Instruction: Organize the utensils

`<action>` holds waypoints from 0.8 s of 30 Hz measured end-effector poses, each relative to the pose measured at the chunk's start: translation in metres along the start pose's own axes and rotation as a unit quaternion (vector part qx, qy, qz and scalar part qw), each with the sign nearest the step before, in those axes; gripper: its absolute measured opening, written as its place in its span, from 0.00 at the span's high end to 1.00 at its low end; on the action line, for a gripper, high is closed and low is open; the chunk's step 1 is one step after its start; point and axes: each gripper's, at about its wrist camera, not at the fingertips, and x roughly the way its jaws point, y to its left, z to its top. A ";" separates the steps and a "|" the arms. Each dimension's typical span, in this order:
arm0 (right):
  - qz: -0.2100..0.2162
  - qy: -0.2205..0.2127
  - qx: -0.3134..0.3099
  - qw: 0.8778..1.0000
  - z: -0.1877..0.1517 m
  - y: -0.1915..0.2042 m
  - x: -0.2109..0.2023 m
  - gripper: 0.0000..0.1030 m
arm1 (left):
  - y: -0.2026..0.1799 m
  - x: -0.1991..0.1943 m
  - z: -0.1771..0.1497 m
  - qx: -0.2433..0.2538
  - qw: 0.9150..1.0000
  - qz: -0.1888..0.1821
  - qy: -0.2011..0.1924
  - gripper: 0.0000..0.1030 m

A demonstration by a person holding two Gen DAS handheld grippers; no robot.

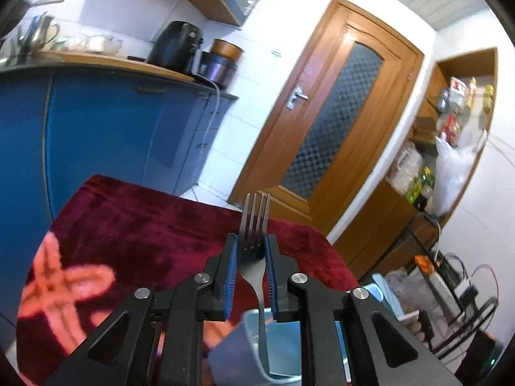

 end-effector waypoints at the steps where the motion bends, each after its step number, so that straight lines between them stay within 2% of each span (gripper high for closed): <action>1: 0.000 0.000 -0.001 1.000 0.000 0.001 0.000 0.56 | 0.004 -0.001 0.002 -0.009 1.000 -0.001 -0.003 0.97; 5: 0.001 0.001 -0.001 1.000 0.000 0.002 0.002 0.56 | 0.006 -0.010 0.008 -0.010 1.000 -0.003 -0.027 0.99; 9: 0.001 0.002 0.000 1.000 -0.001 0.001 0.004 0.56 | -0.011 -0.023 0.009 0.030 0.998 0.008 -0.057 0.99; 15: 0.003 -0.003 -0.003 1.000 -0.002 0.003 0.002 0.56 | -0.039 -0.029 -0.012 0.108 0.988 0.057 -0.089 0.99; 19: 0.005 -0.008 -0.003 1.000 -0.003 0.003 -0.003 0.56 | -0.044 -0.038 -0.015 0.100 0.988 0.054 -0.107 0.99; 24: 0.004 -0.011 0.002 1.000 -0.004 0.000 -0.005 0.56 | -0.058 -0.058 0.000 0.088 0.984 0.039 -0.151 0.99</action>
